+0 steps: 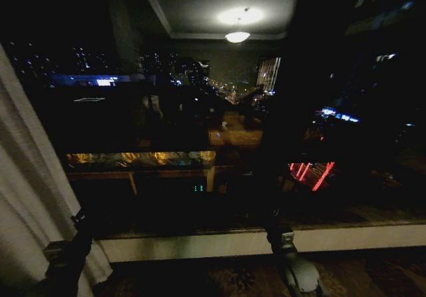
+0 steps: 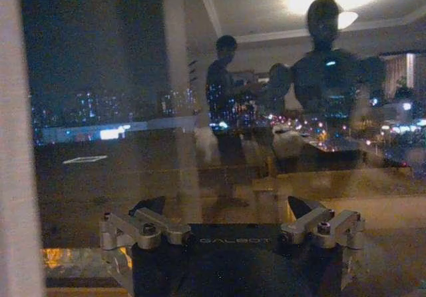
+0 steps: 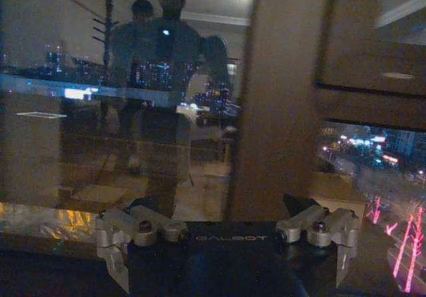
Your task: Open the curtains by pulling them apart, changing their state from closed to fully open.
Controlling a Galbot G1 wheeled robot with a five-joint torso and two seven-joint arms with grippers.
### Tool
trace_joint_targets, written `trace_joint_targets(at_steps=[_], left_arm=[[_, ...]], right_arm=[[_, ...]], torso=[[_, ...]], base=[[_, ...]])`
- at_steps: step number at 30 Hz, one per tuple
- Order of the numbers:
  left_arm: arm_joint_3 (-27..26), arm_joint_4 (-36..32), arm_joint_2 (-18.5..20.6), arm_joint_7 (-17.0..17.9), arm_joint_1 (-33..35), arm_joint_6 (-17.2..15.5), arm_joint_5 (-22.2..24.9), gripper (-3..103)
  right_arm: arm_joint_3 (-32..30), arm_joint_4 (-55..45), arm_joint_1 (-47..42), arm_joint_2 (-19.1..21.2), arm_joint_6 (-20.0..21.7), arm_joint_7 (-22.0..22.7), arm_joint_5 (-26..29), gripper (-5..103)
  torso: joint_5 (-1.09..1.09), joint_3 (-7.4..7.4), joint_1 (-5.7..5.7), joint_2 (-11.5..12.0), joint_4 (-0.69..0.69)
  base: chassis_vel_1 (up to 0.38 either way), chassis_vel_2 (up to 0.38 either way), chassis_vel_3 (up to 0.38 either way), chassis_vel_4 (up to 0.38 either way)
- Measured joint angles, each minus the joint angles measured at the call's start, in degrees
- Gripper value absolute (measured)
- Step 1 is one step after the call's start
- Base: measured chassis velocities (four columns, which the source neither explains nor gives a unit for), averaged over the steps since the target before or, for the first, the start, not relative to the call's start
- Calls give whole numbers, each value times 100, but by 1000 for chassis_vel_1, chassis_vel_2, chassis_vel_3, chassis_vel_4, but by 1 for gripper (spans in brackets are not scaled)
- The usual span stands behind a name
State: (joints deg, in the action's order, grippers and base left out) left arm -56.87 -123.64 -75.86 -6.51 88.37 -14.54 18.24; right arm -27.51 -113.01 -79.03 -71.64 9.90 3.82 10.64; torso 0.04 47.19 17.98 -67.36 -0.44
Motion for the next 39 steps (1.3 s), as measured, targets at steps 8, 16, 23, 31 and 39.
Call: trace_joint_targets(at_steps=[8,16,23,31,39], left_arm=[[-2,-9,-23,-1,8,0,0,100],[36,-33,-75,-1,2,-2,-57,100],[52,-92,-100,-2,29,-12,-99,100],[-29,-172,-134,2,111,-19,-90,100],[-63,-202,-240,13,163,-9,-85,100]], right_arm=[[-30,-12,-19,45,22,8,52,100],[-70,-14,-14,87,82,12,111,100],[-80,27,-18,97,83,27,149,100],[-73,-8,-37,106,83,58,151,100],[-149,-4,-102,174,62,94,239,100]], torso=[[-1,0,0,-1,0],[-3,0,0,0,0],[-1,0,1,0,-1],[-3,0,0,0,0],[-2,0,0,-1,1]], base=[[-311,-422,311,430],[-278,-432,273,435],[-209,-447,205,447],[-72,-406,87,408],[-31,-382,39,382]])
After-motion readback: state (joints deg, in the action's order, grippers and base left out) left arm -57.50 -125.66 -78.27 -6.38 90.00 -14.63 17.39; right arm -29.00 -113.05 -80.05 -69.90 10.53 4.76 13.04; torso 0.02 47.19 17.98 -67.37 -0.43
